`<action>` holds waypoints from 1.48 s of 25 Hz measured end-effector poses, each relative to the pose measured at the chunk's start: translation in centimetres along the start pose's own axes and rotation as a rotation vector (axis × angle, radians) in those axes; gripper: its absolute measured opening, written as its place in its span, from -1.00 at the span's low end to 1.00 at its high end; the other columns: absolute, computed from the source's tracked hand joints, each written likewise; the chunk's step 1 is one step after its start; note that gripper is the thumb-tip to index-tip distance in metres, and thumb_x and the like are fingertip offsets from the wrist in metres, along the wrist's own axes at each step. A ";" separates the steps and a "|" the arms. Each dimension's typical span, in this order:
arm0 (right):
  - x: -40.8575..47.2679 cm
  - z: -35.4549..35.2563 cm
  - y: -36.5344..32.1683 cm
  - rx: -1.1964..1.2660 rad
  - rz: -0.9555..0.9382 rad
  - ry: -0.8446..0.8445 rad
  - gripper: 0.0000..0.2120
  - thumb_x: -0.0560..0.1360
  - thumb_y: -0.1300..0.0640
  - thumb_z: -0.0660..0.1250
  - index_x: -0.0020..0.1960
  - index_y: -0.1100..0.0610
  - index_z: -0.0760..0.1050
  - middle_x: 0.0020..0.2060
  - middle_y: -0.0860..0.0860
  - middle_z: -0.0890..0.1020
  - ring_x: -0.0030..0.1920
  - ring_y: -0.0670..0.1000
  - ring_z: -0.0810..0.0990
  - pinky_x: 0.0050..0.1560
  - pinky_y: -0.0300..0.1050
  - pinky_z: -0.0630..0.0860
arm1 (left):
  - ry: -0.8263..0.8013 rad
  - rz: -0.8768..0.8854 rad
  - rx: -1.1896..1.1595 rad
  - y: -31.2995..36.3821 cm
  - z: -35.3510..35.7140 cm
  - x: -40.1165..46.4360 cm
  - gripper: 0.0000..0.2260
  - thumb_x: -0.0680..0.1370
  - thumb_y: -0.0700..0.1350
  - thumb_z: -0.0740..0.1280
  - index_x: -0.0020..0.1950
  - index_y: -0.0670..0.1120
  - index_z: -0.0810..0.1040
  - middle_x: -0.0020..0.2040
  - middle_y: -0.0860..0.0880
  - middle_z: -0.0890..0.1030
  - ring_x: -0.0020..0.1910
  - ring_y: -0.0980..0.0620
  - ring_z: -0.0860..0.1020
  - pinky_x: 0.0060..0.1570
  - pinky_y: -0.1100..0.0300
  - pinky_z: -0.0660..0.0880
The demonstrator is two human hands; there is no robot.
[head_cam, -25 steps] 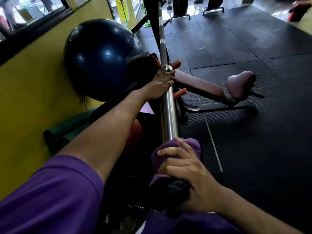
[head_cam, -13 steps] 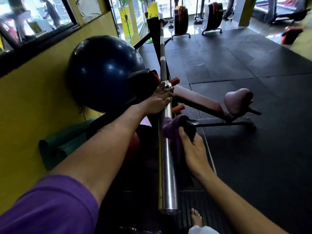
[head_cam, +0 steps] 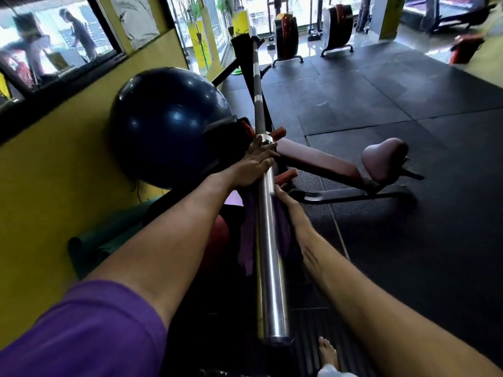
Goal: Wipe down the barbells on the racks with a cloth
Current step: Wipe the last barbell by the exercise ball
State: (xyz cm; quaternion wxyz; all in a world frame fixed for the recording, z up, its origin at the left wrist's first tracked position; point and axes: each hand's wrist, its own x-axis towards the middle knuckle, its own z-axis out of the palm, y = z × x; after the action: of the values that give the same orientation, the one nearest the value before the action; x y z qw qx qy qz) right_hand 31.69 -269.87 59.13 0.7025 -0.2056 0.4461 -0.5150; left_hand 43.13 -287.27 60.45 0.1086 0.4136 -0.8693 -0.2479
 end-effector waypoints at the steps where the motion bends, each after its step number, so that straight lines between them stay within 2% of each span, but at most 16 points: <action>1: -1.4 -0.3 1.1 -0.010 0.011 0.022 -0.63 0.63 -0.17 0.24 -0.06 0.08 0.66 -0.19 0.06 0.73 -0.29 -0.03 0.71 -0.20 -0.17 0.62 | 0.005 0.015 -0.005 -0.2 0.1 0.1 -0.61 0.69 -0.03 0.10 0.44 -0.14 0.49 0.65 -0.04 0.05 0.64 -0.08 -0.16 0.59 -0.16 -0.14; 4: -6.3 -1.5 4.7 -0.055 0.113 0.093 -0.60 0.60 -0.24 0.21 -0.10 0.00 0.66 -0.26 -0.05 0.74 -0.32 -0.14 0.70 -0.34 -0.30 0.56 | -0.003 -0.012 0.006 0.2 0.0 -0.2 -0.65 0.70 -0.09 0.12 0.40 -0.20 0.51 0.64 -0.10 0.09 0.63 -0.13 -0.17 0.58 -0.17 -0.18; 5: -8.0 -2.2 6.1 -0.047 0.135 0.079 -0.58 0.59 -0.26 0.20 -0.08 0.01 0.66 -0.22 -0.07 0.75 -0.30 -0.17 0.70 -0.33 -0.32 0.55 | 0.003 -0.013 -0.001 0.2 0.1 -0.1 -0.67 0.71 -0.13 0.13 0.39 -0.22 0.51 0.64 -0.12 0.10 0.63 -0.14 -0.18 0.58 -0.17 -0.18; 7: -10.6 -3.1 8.5 -0.063 0.191 0.053 -0.46 0.52 -0.38 0.20 0.09 0.03 0.66 0.03 -0.03 0.74 -0.18 -0.20 0.69 -0.18 -0.28 0.56 | 0.018 -0.001 -0.012 0.4 0.1 -0.2 -0.69 0.72 -0.16 0.14 0.38 -0.22 0.52 0.63 -0.13 0.11 0.63 -0.14 -0.15 0.58 -0.14 -0.16; 8: -11.4 -3.2 9.1 -0.065 0.200 0.051 -0.45 0.50 -0.40 0.21 0.13 0.02 0.65 0.09 -0.02 0.73 -0.14 -0.19 0.69 -0.13 -0.26 0.56 | 0.025 -0.001 -0.009 0.2 0.3 -0.1 -0.69 0.72 -0.17 0.13 0.38 -0.21 0.53 0.63 -0.14 0.12 0.63 -0.14 -0.15 0.58 -0.13 -0.17; 9: -11.7 -3.2 9.3 -0.038 0.219 0.035 -0.52 0.53 -0.34 0.22 0.07 0.01 0.67 0.02 -0.01 0.74 -0.16 -0.18 0.70 -0.15 -0.26 0.57 | 0.035 0.005 -0.003 -0.1 0.4 0.0 -0.69 0.71 -0.16 0.13 0.38 -0.21 0.53 0.63 -0.14 0.14 0.63 -0.14 -0.15 0.58 -0.11 -0.18; 11: -10.5 -2.5 7.6 0.031 0.220 0.052 -0.63 0.61 -0.17 0.22 -0.09 0.04 0.67 -0.23 -0.03 0.75 -0.28 -0.14 0.71 -0.18 -0.26 0.58 | 0.055 0.015 -0.013 -0.6 0.7 0.1 -0.64 0.68 -0.08 0.13 0.37 -0.18 0.54 0.62 -0.14 0.18 0.63 -0.14 -0.16 0.58 -0.12 -0.20; 13: -7.0 -1.6 5.4 0.008 0.164 0.125 -0.63 0.65 -0.11 0.20 -0.10 0.11 0.62 -0.38 -0.03 0.70 -0.38 -0.13 0.67 -0.11 -0.22 0.56 | 0.056 0.024 -0.005 -0.6 0.6 0.1 -0.61 0.67 -0.04 0.11 0.39 -0.17 0.52 0.62 -0.12 0.17 0.63 -0.13 -0.18 0.58 -0.12 -0.22; 17: -2.9 -1.1 1.9 0.023 -0.061 0.117 -0.61 0.70 -0.02 0.13 -0.21 0.14 0.49 -0.55 -0.04 0.60 -0.55 -0.14 0.58 -0.36 -0.28 0.53 | 0.039 0.016 0.009 -0.4 0.5 0.0 -0.67 0.72 -0.11 0.12 0.41 -0.17 0.50 0.63 -0.10 0.15 0.63 -0.10 -0.21 0.58 -0.04 -0.23; 20: -3.8 -1.0 2.9 0.054 -0.021 0.137 -0.61 0.71 0.00 0.10 -0.14 0.19 0.52 -0.48 0.01 0.65 -0.49 -0.10 0.62 -0.37 -0.29 0.57 | 0.054 0.014 0.010 -0.7 0.6 -0.1 -0.59 0.69 0.02 0.11 0.44 -0.15 0.48 0.63 -0.09 0.15 0.63 -0.09 -0.15 0.59 -0.05 -0.20; 23: -6.0 -1.7 5.8 0.112 0.135 0.110 -0.69 0.68 0.05 0.16 0.00 0.23 0.56 -0.40 0.04 0.68 -0.43 -0.07 0.66 -0.28 -0.24 0.61 | 0.063 0.013 0.006 -0.6 0.5 0.1 -0.66 0.73 -0.12 0.12 0.44 -0.17 0.47 0.63 -0.07 0.16 0.63 -0.08 -0.19 0.59 -0.05 -0.23; 27: -9.7 -2.1 6.7 0.118 0.236 0.096 -0.62 0.69 0.11 0.14 -0.17 0.23 0.60 -0.44 0.05 0.66 -0.47 -0.07 0.64 -0.43 -0.28 0.55 | 0.065 0.033 -0.001 -0.5 0.5 0.1 -0.68 0.73 -0.14 0.11 0.42 -0.17 0.50 0.62 -0.08 0.18 0.63 -0.08 -0.19 0.58 -0.06 -0.23; 33: -11.4 -2.1 7.1 0.004 0.230 0.046 -0.65 0.71 0.06 0.07 -0.05 0.20 0.55 -0.40 0.01 0.67 -0.41 -0.12 0.66 -0.35 -0.29 0.58 | 0.042 0.013 0.015 -0.6 0.3 0.1 -0.64 0.73 -0.09 0.10 0.49 -0.13 0.44 0.65 -0.04 0.12 0.63 -0.06 -0.23 0.58 -0.06 -0.25; 37: -11.8 -2.6 7.6 -0.070 0.212 -0.019 -0.72 0.69 0.03 0.11 0.05 0.13 0.55 -0.26 -0.02 0.67 -0.32 -0.18 0.67 -0.25 -0.35 0.57 | 0.024 -0.018 0.041 -0.2 0.2 -0.1 -0.60 0.72 -0.04 0.09 0.52 -0.12 0.40 0.66 -0.03 0.07 0.62 -0.04 -0.26 0.59 -0.09 -0.23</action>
State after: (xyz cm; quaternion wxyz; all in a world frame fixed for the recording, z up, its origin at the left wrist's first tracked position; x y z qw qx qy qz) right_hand 32.81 -255.74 56.99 0.7498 -0.1865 0.4762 -0.4199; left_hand 43.24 -287.17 60.20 0.1082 0.4265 -0.8691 -0.2261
